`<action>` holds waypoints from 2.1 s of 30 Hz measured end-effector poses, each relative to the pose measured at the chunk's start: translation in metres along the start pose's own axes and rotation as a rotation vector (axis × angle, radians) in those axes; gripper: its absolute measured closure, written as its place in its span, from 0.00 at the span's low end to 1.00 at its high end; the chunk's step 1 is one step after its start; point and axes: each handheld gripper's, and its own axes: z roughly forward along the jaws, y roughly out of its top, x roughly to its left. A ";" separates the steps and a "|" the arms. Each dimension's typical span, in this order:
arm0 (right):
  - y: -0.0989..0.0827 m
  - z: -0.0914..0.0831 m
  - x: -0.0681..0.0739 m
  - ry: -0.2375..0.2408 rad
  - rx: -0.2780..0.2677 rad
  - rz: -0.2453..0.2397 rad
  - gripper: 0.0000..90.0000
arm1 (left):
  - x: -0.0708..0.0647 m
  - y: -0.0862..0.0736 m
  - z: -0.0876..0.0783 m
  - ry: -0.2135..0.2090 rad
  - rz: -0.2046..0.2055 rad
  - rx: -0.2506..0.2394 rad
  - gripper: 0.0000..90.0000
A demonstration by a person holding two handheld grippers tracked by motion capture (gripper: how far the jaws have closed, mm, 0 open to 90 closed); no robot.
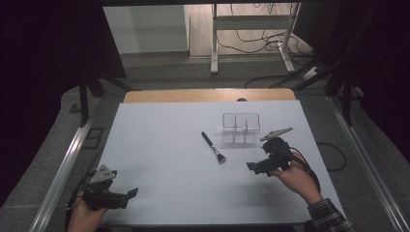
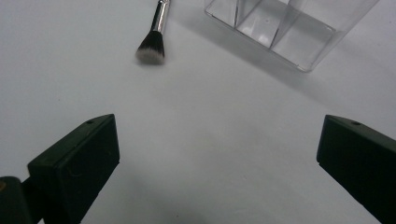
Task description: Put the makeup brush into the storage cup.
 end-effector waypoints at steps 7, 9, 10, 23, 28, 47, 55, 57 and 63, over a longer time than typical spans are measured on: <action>0.010 0.006 0.000 0.007 0.008 0.009 0.00 | 0.000 0.000 0.000 -0.001 -0.001 0.001 0.00; 0.013 0.008 0.000 0.006 0.010 0.009 0.00 | 0.000 0.000 0.000 -0.002 -0.001 0.001 0.00; 0.014 0.009 0.000 0.005 0.009 0.012 0.00 | 0.000 0.000 0.000 -0.002 -0.002 0.001 0.00; 0.026 0.019 0.003 0.013 0.031 0.004 0.00 | 0.000 0.000 0.000 -0.003 -0.001 0.000 0.00; 0.032 0.023 0.006 0.026 0.036 -0.005 0.00 | 0.000 0.000 0.000 -0.005 -0.001 -0.001 0.00; 0.055 0.045 0.020 0.047 0.063 -0.047 0.00 | 0.001 0.000 0.000 -0.007 0.000 -0.001 0.00; 0.061 0.055 0.025 0.052 0.082 -0.059 0.00 | 0.001 0.000 0.000 -0.008 0.000 -0.002 0.00; 0.063 0.058 0.026 0.053 0.084 -0.066 0.00 | 0.001 0.000 0.000 -0.008 0.000 -0.001 0.00; 0.068 0.064 0.030 0.069 0.092 -0.070 0.00 | 0.001 0.000 0.000 -0.008 0.001 -0.001 0.00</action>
